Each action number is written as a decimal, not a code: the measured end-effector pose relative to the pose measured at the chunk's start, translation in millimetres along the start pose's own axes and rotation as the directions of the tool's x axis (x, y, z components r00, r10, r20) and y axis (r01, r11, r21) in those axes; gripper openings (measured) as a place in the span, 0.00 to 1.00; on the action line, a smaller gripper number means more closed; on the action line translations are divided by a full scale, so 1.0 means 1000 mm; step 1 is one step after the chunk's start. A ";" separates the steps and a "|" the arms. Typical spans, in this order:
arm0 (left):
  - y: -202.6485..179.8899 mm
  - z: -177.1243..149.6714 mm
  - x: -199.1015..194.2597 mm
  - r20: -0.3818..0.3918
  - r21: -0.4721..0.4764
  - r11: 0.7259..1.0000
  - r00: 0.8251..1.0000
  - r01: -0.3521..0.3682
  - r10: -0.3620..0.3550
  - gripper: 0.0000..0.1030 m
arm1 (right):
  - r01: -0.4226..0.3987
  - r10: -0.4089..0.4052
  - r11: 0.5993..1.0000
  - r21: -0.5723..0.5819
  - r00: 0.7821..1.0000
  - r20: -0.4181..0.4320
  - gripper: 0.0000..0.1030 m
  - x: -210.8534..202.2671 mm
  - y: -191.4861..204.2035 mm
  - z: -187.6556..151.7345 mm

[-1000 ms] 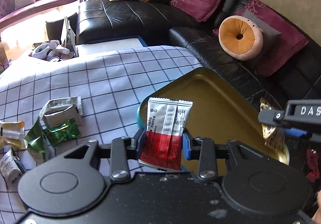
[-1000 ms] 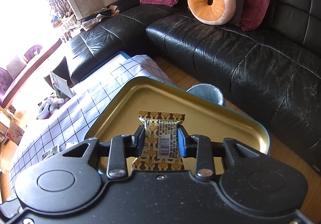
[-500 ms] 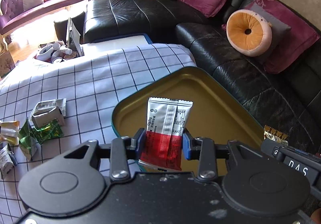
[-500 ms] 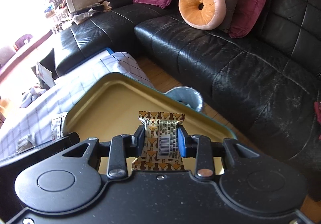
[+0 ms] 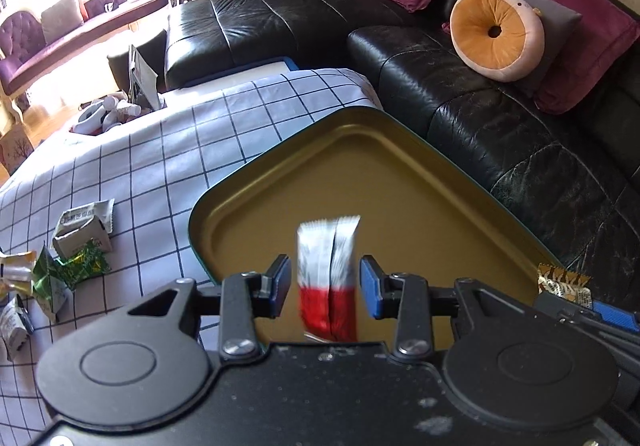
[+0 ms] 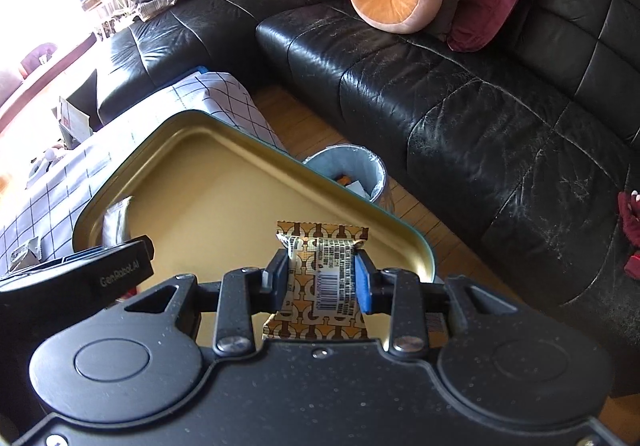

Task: Organize snacks
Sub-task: 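Open both grippers to drop the bar and packet into the tin, then move the right gripper back to the snack pile and close on a green packet, then lift the green packet with the right gripper while the left gripper lowers toward a white-wrapped snack, then close the left gripper on the white-wrapped snack and lift it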

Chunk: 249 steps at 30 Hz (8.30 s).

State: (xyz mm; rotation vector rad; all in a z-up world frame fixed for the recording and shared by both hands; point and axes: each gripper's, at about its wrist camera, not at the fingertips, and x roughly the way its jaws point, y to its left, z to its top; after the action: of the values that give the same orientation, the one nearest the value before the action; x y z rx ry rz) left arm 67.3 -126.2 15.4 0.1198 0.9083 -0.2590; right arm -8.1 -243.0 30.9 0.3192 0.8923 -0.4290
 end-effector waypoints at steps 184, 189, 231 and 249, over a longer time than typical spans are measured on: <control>0.308 -0.088 -0.048 -0.031 -0.427 0.880 0.976 -0.208 0.216 0.48 | -0.380 0.338 0.881 -0.281 0.922 -0.188 0.46 0.031 0.255 -0.069; 0.313 -0.088 -0.051 0.001 -0.471 0.861 0.976 -0.190 0.216 0.50 | -0.401 0.374 0.875 -0.271 0.916 -0.148 0.46 0.021 0.253 -0.069; 0.291 -0.080 -0.009 -0.126 -0.403 0.862 0.952 -0.306 0.279 0.54 | -0.424 0.405 0.880 -0.213 0.905 -0.127 0.46 0.012 0.226 -0.051; 0.275 -0.070 -0.019 -0.091 -0.382 0.867 0.946 -0.321 0.310 0.46 | -0.370 0.352 0.902 -0.221 0.928 -0.119 0.46 0.012 0.223 -0.051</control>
State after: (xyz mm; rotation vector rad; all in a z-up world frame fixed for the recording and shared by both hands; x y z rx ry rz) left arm 77.4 156.6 -14.2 -0.1015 0.9353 0.2347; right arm 72.3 -29.6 11.6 0.2717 0.9251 0.0381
